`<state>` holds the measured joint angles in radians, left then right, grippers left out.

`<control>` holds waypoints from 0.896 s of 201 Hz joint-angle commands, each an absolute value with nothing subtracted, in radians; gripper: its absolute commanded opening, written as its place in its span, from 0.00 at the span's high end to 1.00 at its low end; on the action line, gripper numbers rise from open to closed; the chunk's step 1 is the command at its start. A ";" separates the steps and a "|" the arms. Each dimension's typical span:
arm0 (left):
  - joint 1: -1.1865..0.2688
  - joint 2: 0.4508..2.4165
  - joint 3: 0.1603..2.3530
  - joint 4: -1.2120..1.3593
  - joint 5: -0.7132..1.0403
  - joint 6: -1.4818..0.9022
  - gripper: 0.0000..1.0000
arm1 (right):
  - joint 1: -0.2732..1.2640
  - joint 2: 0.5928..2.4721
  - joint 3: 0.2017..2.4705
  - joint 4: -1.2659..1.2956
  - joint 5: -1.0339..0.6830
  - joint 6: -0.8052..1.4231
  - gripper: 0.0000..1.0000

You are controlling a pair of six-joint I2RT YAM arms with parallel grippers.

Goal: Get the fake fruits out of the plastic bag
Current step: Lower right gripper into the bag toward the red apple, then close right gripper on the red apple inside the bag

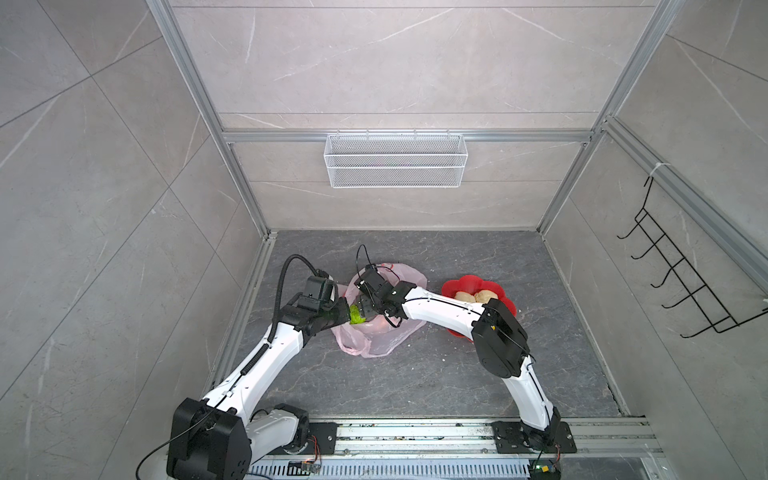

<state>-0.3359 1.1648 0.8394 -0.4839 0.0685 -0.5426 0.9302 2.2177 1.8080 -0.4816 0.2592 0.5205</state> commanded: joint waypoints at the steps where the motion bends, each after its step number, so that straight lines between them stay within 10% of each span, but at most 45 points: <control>1: -0.340 1.165 0.844 -0.457 0.097 -0.546 0.93 | 0.925 2.248 1.840 -0.504 0.279 0.516 0.20; 180: -0.350 1.154 0.830 -0.440 0.121 -0.546 0.93 | 0.922 2.368 1.955 -0.517 0.281 0.542 0.19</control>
<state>-0.3447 1.1648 0.8383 -0.4637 0.1062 -0.5426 0.9268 2.3379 1.9152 -0.5026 0.2596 0.5251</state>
